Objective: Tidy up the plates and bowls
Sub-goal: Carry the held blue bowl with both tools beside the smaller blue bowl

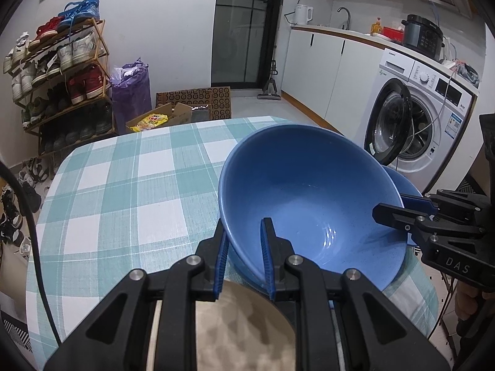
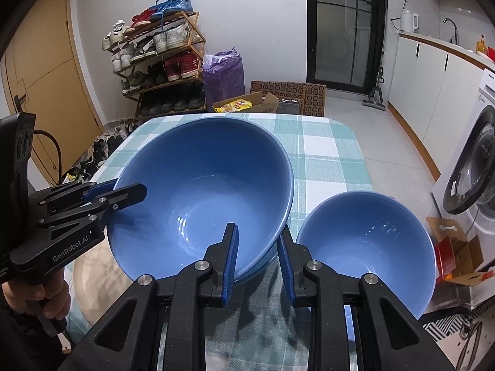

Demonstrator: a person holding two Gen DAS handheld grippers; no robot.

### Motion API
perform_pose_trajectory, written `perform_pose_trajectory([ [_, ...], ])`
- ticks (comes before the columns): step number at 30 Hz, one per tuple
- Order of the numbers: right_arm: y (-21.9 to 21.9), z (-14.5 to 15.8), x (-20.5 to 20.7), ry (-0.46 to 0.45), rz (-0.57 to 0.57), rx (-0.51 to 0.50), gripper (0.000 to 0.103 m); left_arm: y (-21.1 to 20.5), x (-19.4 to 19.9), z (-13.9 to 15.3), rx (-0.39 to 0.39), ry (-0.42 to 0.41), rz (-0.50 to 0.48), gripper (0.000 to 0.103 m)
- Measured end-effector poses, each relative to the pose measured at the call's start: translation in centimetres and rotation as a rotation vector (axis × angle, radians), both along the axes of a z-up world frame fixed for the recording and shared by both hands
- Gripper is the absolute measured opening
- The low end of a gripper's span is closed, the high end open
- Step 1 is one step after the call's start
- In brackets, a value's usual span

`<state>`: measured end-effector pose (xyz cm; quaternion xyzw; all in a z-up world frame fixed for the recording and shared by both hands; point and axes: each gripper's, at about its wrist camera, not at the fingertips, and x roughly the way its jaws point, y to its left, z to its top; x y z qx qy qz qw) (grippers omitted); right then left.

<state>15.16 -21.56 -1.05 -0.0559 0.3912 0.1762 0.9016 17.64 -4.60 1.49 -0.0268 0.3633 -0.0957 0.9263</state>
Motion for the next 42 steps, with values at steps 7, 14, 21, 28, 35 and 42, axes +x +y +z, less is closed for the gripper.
perform_pose_trajectory([
  [7,0.5,-0.6,0.7,0.015,0.001,-0.012,0.026,0.1,0.3,-0.7,0.009,0.014,0.007,0.017],
  [14,1.0,-1.6,1.5,0.033,0.001,-0.03,0.026,0.1,0.9,-1.7,0.023,0.032,0.013,0.017],
  [21,1.2,-2.5,2.0,0.041,0.0,-0.043,0.026,0.3,1.4,-2.3,0.019,0.049,0.019,0.017],
  [28,1.5,-3.3,2.3,0.045,-0.007,-0.068,0.026,-0.2,1.5,-2.9,0.053,0.05,0.021,0.018],
  [35,1.5,-3.6,2.4,0.036,-0.01,-0.084,0.026,-0.2,1.7,-3.2,0.067,0.056,0.024,0.018],
  [42,1.6,-3.7,2.4,0.033,-0.011,-0.093,0.027,-0.3,1.8,-3.3,0.073,0.062,0.022,0.019],
])
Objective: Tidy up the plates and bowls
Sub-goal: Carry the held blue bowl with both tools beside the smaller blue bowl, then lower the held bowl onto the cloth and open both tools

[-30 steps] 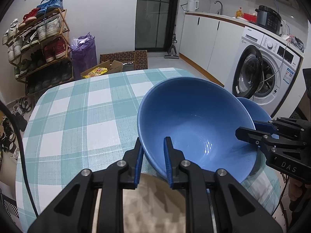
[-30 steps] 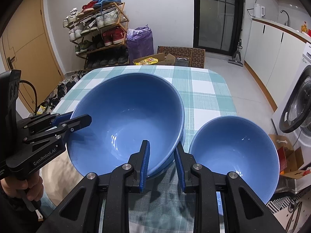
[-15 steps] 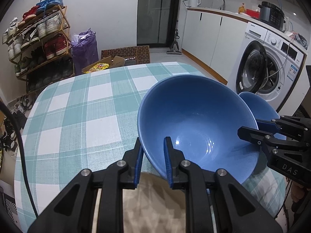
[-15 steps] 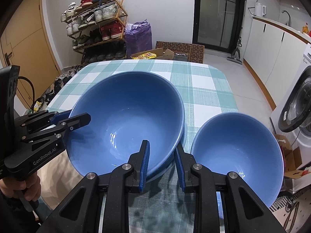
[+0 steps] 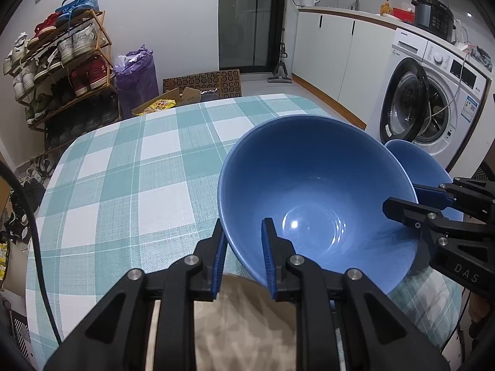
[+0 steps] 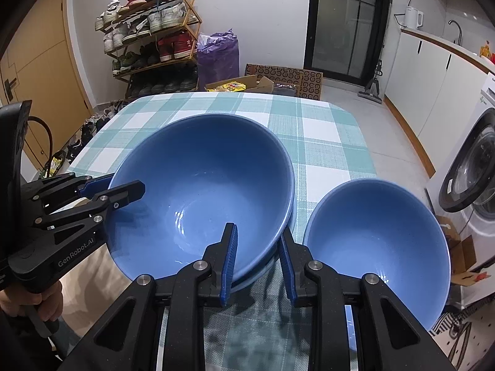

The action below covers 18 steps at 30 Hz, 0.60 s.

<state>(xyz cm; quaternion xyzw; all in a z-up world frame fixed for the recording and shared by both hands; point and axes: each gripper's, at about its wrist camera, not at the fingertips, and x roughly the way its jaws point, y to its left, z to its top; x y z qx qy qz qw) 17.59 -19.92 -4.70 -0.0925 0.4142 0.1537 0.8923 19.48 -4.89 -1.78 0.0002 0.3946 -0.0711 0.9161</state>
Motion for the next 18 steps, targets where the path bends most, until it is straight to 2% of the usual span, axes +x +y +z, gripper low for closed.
perform_pose_trajectory([
  [9,0.41,-0.27,-0.04,-0.016,0.0,-0.042,0.028,-0.26,0.04,-0.32,0.027,0.003,-0.004,0.021],
  [14,0.61,-0.29,-0.12,-0.007,0.011,-0.04,0.034,-0.7,0.01,-0.36,0.031,0.009,-0.019,0.032],
  [18,0.74,-0.31,-0.07,-0.006,0.012,-0.049,0.034,-0.81,-0.09,-0.36,0.035,0.01,-0.025,0.037],
])
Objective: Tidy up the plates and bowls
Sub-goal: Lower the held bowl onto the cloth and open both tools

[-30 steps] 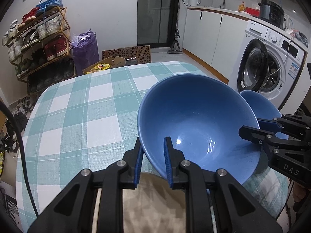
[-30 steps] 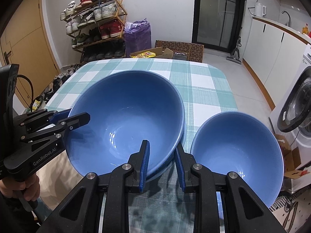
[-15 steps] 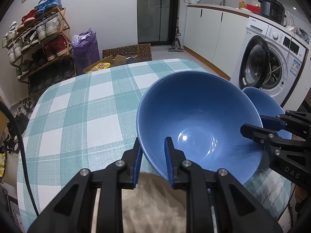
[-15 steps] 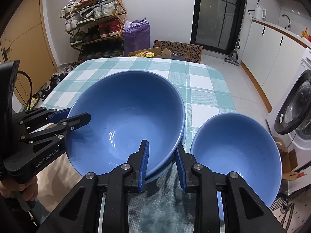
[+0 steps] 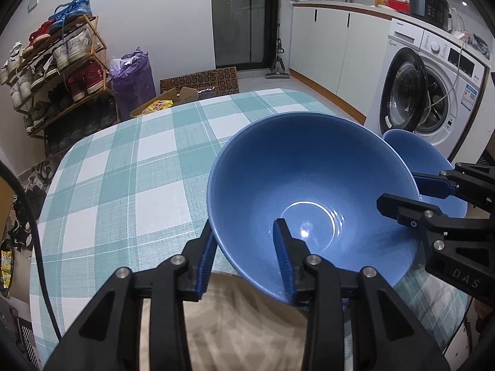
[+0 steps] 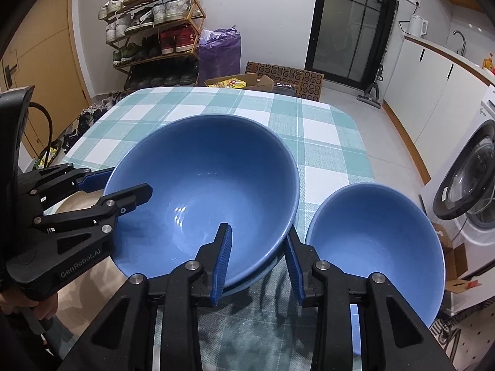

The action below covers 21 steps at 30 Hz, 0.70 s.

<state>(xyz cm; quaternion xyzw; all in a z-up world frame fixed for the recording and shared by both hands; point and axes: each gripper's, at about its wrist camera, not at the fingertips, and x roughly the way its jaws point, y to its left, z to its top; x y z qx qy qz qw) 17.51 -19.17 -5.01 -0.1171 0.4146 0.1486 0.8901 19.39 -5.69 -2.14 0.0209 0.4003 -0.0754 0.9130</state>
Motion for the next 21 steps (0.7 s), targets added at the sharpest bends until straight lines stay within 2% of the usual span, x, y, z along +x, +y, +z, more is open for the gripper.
perform_pose_trajectory([
  [4,-0.2,0.1,0.1,0.007,0.002,0.012,0.035,-0.2,-0.2,0.1,-0.005,0.003,-0.023,0.047],
  [7,-0.4,0.0,0.2,0.016,0.019,0.03,0.046,-0.4,-0.3,0.3,0.006,0.0,-0.032,0.049],
  [10,-0.6,0.0,0.1,0.02,0.019,0.043,0.048,-0.5,-0.5,0.7,0.003,-0.004,-0.043,0.051],
  [12,-1.0,0.3,0.0,0.02,0.02,0.065,0.05,-0.5,-0.7,1.0,-0.012,-0.001,-0.057,0.056],
  [16,-1.8,1.5,-1.0,-0.03,0.02,0.108,0.073,-0.4,-1.2,1.7,-0.041,-0.009,-0.077,0.081],
  [19,-2.3,2.4,-2.1,-0.063,0.027,0.141,0.088,-0.5,-1.6,2.4,-0.053,-0.019,-0.086,0.095],
  [21,-2.8,3.1,-2.9,-0.088,0.019,0.161,0.094,-0.6,-1.8,2.9,-0.063,-0.034,-0.09,0.1],
])
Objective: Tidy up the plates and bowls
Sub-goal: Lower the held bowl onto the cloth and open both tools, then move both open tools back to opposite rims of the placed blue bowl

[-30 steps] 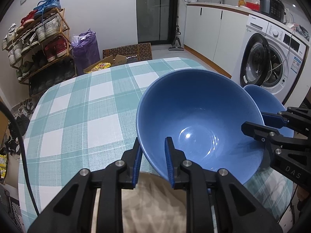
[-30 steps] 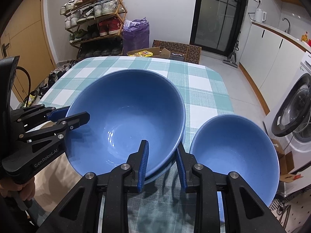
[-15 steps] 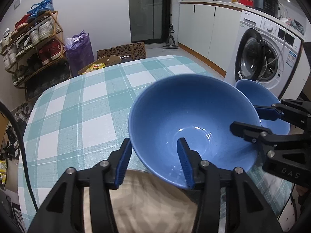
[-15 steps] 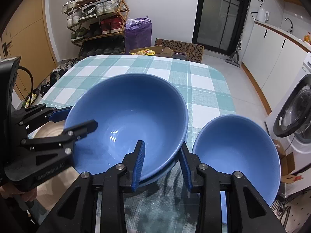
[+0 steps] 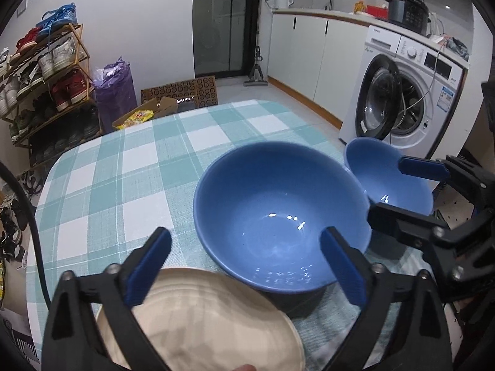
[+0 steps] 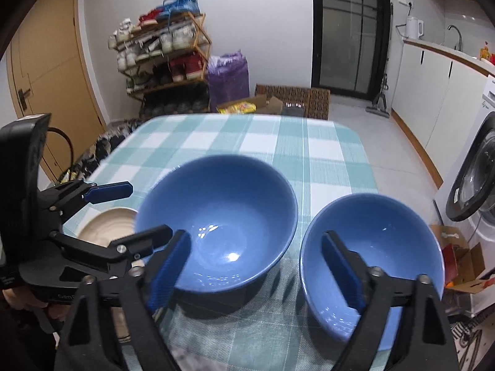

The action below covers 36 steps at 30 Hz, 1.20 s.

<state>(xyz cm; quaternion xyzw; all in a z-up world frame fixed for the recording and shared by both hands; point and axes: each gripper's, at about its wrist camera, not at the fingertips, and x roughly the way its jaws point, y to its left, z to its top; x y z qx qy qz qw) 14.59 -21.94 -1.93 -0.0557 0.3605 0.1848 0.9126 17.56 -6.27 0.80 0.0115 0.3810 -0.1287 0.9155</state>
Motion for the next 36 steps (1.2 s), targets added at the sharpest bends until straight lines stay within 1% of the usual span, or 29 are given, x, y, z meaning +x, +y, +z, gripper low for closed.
perform_pose_trajectory([
  [2,-0.6,0.5,-0.7,-0.019,-0.015,0.033,0.102,-0.1,-0.2,0.5,-0.022,-0.006,-0.01,0.103],
  [4,-1.2,1.0,-1.3,-0.026,-0.031,0.057,0.102,-0.2,-0.5,0.9,-0.037,-0.012,-0.018,0.103],
  [8,-2.5,1.7,-2.3,-0.044,-0.074,0.068,0.102,-0.6,-0.7,1.4,-0.029,-0.026,-0.022,0.103],
  [14,-5.1,2.5,-3.6,-0.068,-0.153,0.097,0.102,-1.2,-0.6,1.7,-0.042,-0.022,-0.026,0.103],
  [18,-7.2,2.4,-4.2,-0.066,-0.201,0.127,0.102,-1.6,-0.4,2.0,-0.052,-0.019,-0.026,0.103],
  [23,-9.3,2.1,-4.6,-0.066,-0.261,0.134,0.102,-2.0,-0.2,2.3,-0.063,-0.015,-0.02,0.103],
  [30,-12.0,1.3,-4.6,-0.043,-0.307,0.159,0.102,-3.6,0.4,2.6,-0.036,-0.01,-0.016,0.103],
  [34,-13.2,1.2,-4.2,-0.035,-0.35,0.178,0.102,-4.9,0.8,2.9,-0.035,-0.007,-0.051,0.103],
  [36,-13.8,1.1,-4.2,-0.035,-0.367,0.183,0.102,-5.7,1.1,3.1,-0.017,-0.011,-0.068,0.103],
])
